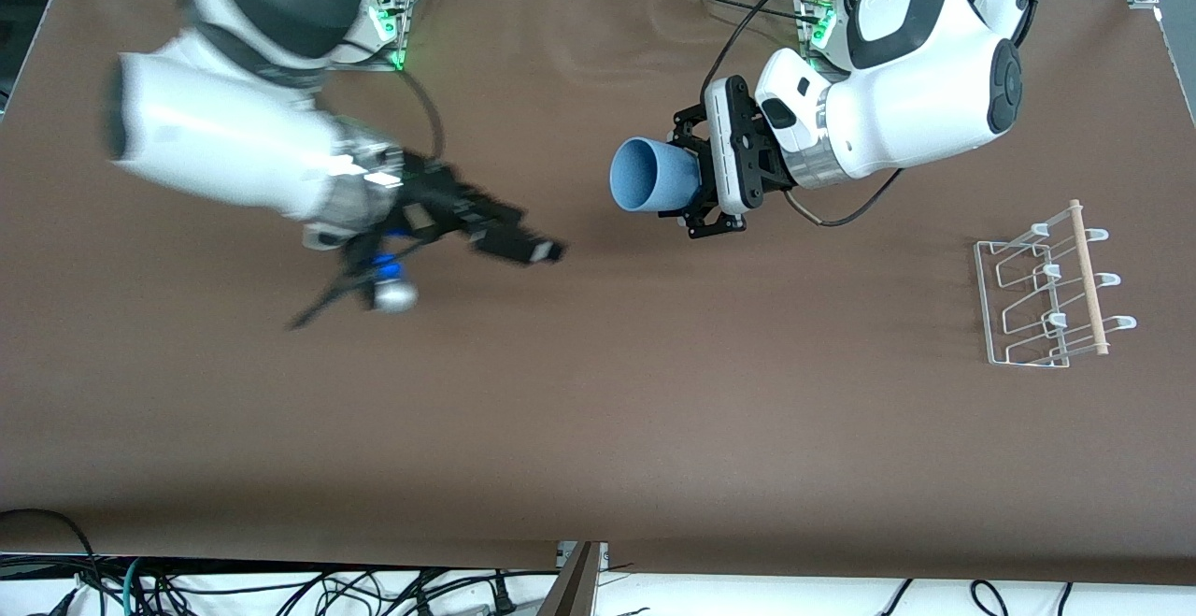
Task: Transfer cup to left arm and place on rack
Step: 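Close the left gripper on the cup while the right gripper releases, then carry the cup to the rack with the left gripper while the right withdraws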
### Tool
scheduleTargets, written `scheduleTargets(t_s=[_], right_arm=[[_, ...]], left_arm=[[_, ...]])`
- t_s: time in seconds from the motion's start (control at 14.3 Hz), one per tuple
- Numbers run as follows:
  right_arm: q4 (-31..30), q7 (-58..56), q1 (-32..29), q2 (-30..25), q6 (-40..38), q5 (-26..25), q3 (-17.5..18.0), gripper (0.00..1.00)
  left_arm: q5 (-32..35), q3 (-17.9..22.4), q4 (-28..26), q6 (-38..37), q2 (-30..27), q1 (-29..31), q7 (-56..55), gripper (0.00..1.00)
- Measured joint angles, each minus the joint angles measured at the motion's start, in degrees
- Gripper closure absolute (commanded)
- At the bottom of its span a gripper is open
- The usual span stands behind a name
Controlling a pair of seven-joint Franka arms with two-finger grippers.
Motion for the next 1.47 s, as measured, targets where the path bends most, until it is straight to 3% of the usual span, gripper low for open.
scheduleTargets(t_s=[0.42, 0.63, 0.84, 1.19, 1.47], right_arm=[[0.3, -9.2, -11.6, -4.1, -14.0, -1.3, -0.8, 0.01], [0.3, -17.7, -14.1, -6.2, -21.6, -10.5, -3.6, 0.01], [0.0, -25.1, -14.1, -8.8, -27.4, -19.2, -5.0, 0.01], [-8.4, -34.6, -14.1, -12.2, -27.7, -21.2, -8.7, 0.01], [-20.0, -36.8, -14.0, -18.8, -20.5, -21.3, -12.1, 0.01]], left_arm=[[8.3, 0.3, -0.2, -7.5, 0.0, 5.8, -1.4, 1.0], [16.9, 0.5, -0.3, -10.2, 0.1, 8.8, -5.0, 1.0], [32.4, 0.6, -0.5, -13.9, 0.2, 11.3, -11.3, 1.0], [53.1, 0.9, -1.2, -18.9, 3.5, 15.8, -14.9, 1.0], [65.1, 0.8, -1.4, -25.1, 6.2, 16.9, -17.1, 1.0]])
